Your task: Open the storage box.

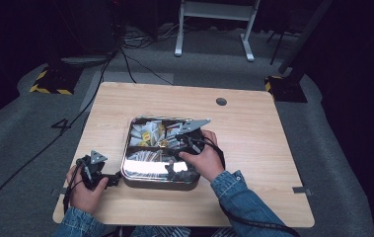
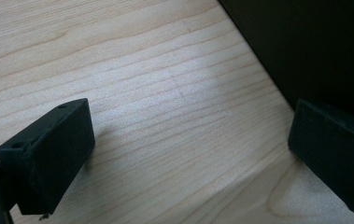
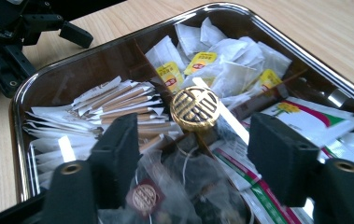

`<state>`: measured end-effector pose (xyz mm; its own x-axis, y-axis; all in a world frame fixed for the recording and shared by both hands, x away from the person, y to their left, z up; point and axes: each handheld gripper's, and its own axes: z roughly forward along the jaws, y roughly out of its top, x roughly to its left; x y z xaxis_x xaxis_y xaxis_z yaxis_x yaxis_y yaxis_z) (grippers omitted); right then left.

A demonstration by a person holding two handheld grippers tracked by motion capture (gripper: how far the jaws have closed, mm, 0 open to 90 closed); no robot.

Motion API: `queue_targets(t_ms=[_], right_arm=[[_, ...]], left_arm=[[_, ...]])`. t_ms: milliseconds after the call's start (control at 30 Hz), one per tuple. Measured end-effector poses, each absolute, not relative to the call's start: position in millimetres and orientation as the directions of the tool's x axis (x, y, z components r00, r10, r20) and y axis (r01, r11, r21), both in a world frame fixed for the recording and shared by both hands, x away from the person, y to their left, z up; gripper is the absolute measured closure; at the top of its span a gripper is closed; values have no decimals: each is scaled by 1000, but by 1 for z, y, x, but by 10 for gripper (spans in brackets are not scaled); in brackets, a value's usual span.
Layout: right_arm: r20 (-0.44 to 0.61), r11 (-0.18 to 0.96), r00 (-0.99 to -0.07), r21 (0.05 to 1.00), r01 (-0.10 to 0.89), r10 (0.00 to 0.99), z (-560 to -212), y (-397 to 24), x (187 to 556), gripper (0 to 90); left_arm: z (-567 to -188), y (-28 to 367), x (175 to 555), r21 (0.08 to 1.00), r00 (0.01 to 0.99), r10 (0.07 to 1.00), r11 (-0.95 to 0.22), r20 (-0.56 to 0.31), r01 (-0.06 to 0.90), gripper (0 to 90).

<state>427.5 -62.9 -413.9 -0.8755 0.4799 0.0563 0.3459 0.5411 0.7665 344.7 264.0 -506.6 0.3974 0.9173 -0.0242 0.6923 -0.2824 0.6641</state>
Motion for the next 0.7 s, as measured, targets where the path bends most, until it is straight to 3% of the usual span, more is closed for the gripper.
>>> queue_targets(t_ms=[367, 500, 700], right_arm=[[28, 604, -882, 718, 346, 471, -431, -35, 443, 464], [15, 600, -878, 725, 339, 478, -438, -31, 444, 580], [9, 597, -872, 725, 343, 490, -439, -30, 443, 584]], left_arm=[[-507, 264, 345, 665, 397, 918, -281, -25, 692, 10], [-507, 264, 345, 665, 397, 917, -282, -25, 692, 10], [-507, 264, 345, 663, 398, 917, -282, -26, 693, 8]])
